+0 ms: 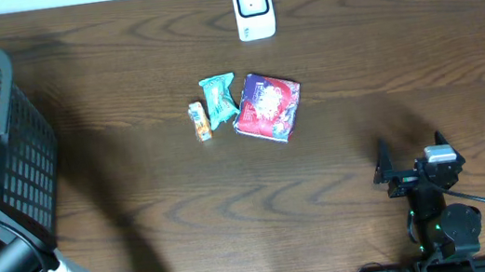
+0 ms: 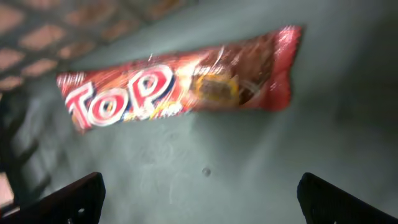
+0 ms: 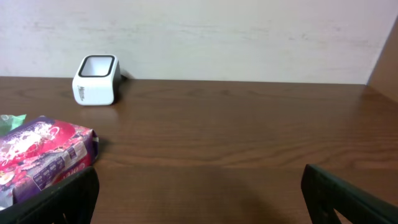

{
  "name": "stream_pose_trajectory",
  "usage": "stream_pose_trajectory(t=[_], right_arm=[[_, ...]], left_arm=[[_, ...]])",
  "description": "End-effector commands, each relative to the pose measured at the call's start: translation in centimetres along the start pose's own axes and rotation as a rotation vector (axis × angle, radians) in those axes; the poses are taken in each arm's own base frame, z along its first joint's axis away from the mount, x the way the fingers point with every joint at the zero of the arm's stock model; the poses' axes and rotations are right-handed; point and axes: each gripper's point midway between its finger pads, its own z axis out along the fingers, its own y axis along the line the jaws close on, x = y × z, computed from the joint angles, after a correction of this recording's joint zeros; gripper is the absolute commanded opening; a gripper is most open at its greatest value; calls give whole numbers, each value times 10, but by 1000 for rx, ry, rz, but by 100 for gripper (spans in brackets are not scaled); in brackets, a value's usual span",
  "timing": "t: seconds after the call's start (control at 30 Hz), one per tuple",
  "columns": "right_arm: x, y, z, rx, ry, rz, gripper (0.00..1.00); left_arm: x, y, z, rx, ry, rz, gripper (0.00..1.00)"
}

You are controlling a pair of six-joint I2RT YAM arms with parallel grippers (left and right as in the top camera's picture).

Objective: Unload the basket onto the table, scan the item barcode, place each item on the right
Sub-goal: 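Reach into the basket and grasp the red TOP chocolate bar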

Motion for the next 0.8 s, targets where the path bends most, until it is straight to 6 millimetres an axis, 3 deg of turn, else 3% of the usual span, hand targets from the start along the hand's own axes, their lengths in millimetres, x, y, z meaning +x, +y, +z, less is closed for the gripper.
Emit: stream_pose_trajectory(t=[0.0,0.4,0.77], right_arm=[[1,-1,0,1,1,12,99],[1,-1,0,1,1,12,99],[1,-1,0,1,1,12,99]], left_arm=[[0,-1,8,1,-4,113,98],[-13,-9,24,21,-91,318,98],[-7,13,46,73,-45,312,97]])
